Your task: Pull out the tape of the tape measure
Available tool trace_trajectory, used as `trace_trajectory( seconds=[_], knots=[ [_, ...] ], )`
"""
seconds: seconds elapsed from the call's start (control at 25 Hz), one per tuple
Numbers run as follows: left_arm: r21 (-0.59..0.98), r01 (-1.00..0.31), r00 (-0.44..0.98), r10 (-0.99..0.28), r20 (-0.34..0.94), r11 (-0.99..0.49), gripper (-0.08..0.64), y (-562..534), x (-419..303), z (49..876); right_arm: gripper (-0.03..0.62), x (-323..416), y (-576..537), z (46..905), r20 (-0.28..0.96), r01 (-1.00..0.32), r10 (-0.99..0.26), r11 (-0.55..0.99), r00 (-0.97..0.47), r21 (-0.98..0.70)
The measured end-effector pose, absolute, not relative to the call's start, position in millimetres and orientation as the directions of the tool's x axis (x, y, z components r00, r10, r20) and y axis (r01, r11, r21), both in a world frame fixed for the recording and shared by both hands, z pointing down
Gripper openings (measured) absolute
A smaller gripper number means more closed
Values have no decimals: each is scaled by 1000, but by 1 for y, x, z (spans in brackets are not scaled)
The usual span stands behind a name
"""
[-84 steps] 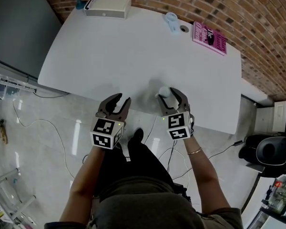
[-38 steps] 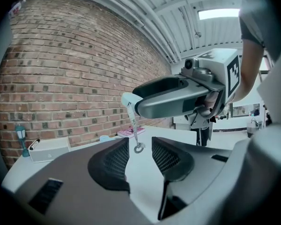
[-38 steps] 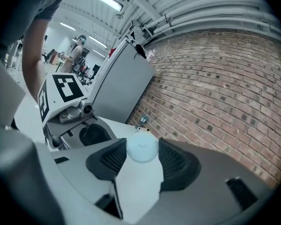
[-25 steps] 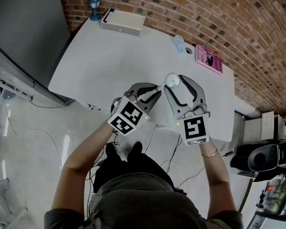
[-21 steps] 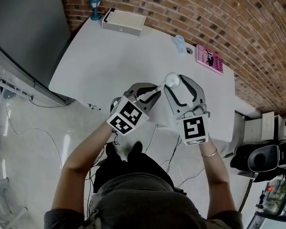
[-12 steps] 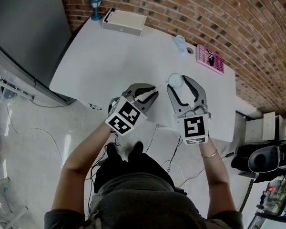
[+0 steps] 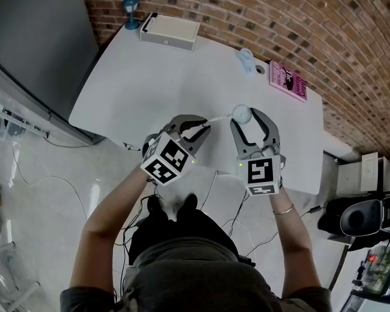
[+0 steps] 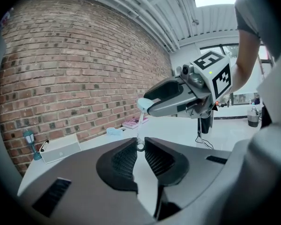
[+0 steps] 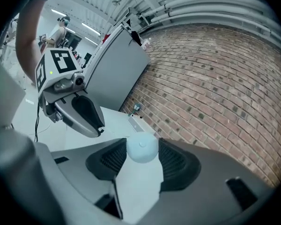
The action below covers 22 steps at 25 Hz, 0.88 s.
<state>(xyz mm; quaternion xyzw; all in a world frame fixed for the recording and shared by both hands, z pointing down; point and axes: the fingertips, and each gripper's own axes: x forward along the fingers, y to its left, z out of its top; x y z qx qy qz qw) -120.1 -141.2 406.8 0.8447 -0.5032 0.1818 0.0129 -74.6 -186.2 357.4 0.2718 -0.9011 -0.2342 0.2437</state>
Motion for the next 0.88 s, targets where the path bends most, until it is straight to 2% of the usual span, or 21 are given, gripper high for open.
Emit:
trace_trajectory(
  seconds=[0.56, 0.88],
  knots=[
    [-202, -807, 450, -799, 399, -555, 64, -137, -115, 415, 216, -62, -200, 395, 368, -390, -656, 717, -660, 578],
    [-165, -828, 434, -799, 417, -535, 64, -130, -134, 421, 216, -31, -224, 407, 406, -480, -707, 698, -579, 531]
  ],
)
